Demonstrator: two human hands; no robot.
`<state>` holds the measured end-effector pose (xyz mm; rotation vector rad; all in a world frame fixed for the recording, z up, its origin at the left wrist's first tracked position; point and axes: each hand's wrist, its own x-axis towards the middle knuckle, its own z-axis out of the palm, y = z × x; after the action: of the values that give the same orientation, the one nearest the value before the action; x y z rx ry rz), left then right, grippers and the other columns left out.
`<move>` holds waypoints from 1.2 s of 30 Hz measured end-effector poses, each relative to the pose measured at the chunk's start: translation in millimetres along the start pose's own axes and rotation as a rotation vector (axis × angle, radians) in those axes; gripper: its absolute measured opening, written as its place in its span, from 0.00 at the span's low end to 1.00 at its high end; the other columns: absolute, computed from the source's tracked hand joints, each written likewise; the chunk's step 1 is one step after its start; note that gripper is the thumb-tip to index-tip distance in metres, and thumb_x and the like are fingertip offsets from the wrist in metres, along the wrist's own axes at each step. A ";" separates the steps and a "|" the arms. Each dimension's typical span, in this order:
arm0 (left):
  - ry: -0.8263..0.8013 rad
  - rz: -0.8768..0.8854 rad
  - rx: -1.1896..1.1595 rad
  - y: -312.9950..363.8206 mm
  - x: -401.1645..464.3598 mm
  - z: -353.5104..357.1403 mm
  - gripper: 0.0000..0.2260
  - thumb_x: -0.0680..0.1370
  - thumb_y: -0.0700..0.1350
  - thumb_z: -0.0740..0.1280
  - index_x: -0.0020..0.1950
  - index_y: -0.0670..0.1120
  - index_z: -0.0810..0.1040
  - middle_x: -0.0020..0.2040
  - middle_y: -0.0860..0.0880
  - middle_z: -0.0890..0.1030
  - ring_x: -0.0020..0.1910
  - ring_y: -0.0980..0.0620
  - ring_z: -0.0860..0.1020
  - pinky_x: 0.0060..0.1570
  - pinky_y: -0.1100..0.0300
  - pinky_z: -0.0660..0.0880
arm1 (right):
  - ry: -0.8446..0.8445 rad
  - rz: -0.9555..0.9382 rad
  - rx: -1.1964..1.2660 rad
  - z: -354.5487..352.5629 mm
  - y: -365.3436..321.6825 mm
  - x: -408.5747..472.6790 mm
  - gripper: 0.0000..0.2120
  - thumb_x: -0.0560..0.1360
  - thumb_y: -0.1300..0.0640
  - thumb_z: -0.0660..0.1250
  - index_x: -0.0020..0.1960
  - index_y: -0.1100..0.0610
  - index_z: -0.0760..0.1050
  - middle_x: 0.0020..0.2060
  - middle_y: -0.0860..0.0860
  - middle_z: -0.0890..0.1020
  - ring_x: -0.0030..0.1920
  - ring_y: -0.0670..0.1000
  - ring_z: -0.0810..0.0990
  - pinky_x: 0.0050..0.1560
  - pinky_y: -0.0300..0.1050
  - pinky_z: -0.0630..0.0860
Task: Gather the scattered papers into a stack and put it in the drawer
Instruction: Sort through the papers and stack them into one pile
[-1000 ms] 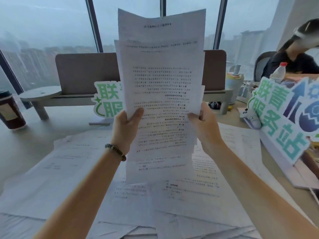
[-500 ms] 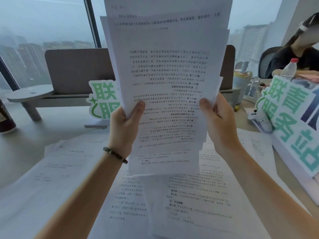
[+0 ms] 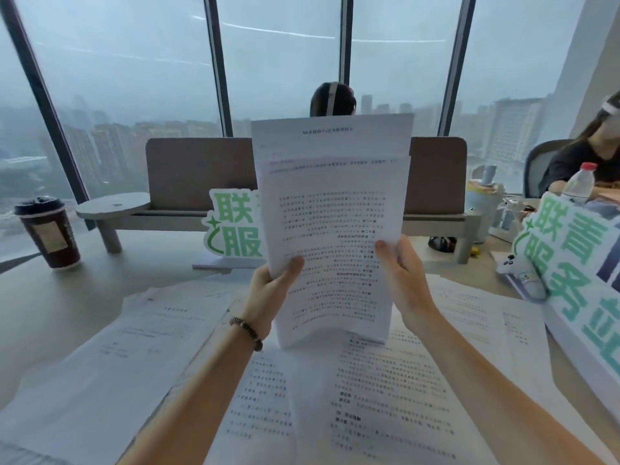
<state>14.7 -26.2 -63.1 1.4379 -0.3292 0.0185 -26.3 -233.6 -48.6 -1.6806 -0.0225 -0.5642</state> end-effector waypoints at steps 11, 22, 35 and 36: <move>0.054 0.091 0.160 1.5 -11.5 2.4 0.06 0.80 0.45 0.66 0.49 0.45 0.82 0.50 0.44 0.85 0.51 0.45 0.84 0.51 0.49 0.81 | 0.011 0.029 -0.023 3.4 13.3 -21.4 0.11 0.83 0.50 0.58 0.63 0.49 0.73 0.54 0.46 0.83 0.54 0.50 0.82 0.55 0.56 0.80; 0.020 0.065 0.046 10.0 -25.1 -3.5 0.07 0.79 0.47 0.67 0.50 0.46 0.83 0.46 0.48 0.87 0.46 0.48 0.85 0.44 0.54 0.82 | 0.023 -0.416 -0.171 -21.9 -68.7 -12.1 0.34 0.81 0.57 0.64 0.79 0.46 0.47 0.62 0.21 0.68 0.59 0.35 0.77 0.58 0.37 0.78; -0.035 -0.080 0.003 -19.1 -47.3 -1.9 0.12 0.78 0.47 0.68 0.56 0.41 0.82 0.51 0.43 0.86 0.52 0.42 0.84 0.53 0.45 0.80 | -0.006 -0.227 0.061 -28.3 -48.9 -16.6 0.43 0.74 0.54 0.73 0.77 0.38 0.48 0.63 0.47 0.79 0.62 0.48 0.79 0.65 0.55 0.73; -0.038 -0.079 -0.016 -21.3 -49.0 -0.8 0.12 0.78 0.47 0.68 0.56 0.42 0.82 0.52 0.43 0.86 0.52 0.42 0.84 0.53 0.44 0.80 | -0.024 -0.156 0.090 -27.8 -39.0 -22.6 0.42 0.73 0.52 0.74 0.77 0.42 0.52 0.61 0.44 0.81 0.61 0.47 0.80 0.64 0.55 0.73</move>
<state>-27.4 -19.4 -95.2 1.4362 -0.3030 -0.0755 -68.6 -245.0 -18.8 -1.6068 -0.1950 -0.6509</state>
